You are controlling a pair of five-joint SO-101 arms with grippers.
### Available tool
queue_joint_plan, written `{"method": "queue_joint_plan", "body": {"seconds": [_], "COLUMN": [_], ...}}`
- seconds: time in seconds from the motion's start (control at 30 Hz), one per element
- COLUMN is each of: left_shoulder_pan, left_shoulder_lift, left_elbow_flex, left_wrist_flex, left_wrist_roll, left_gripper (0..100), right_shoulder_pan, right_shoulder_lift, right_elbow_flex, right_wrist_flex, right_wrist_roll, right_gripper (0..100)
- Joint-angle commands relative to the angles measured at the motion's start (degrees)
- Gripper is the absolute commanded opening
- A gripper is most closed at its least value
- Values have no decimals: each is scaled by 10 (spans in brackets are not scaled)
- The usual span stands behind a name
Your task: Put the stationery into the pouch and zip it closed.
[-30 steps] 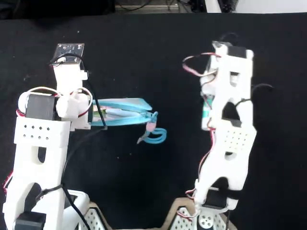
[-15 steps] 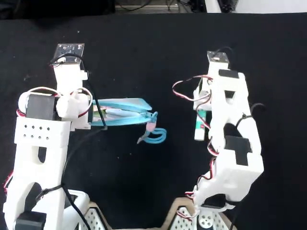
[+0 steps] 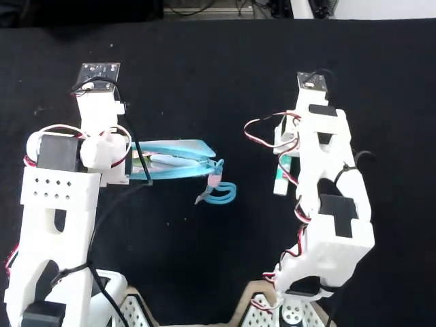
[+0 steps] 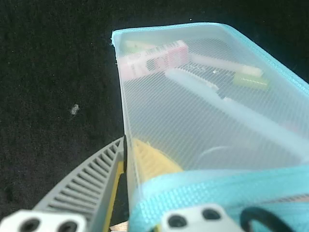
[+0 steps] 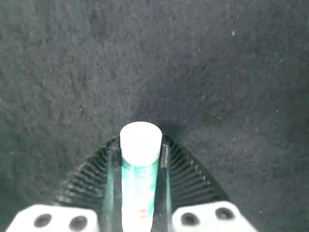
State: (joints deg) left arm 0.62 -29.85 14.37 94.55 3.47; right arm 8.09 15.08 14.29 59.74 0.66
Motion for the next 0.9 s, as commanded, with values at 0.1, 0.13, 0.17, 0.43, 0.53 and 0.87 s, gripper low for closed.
{"method": "queue_joint_plan", "body": {"seconds": [0.1, 0.13, 0.17, 0.43, 0.53, 0.87], "left_shoulder_pan": [-7, -7, -7, -7, -7, -7], "left_shoulder_lift": [10, 10, 10, 10, 10, 5], "left_elbow_flex": [23, 23, 23, 23, 23, 22], "left_wrist_flex": [-1, -1, -1, -1, -1, -1], "left_wrist_roll": [1, 1, 1, 1, 1, 1], "left_gripper": [30, 30, 30, 30, 30, 30], "right_shoulder_pan": [28, 33, 38, 37, 33, 34], "right_shoulder_lift": [-38, -38, -38, -33, -33, -37], "right_elbow_flex": [-15, -15, -15, -16, -15, -15], "right_wrist_flex": [-8, -9, -11, -12, -9, 10], "right_wrist_roll": [-8, -8, -9, -25, -25, -47], "right_gripper": [12, 12, 12, 13, 13, 120]}}
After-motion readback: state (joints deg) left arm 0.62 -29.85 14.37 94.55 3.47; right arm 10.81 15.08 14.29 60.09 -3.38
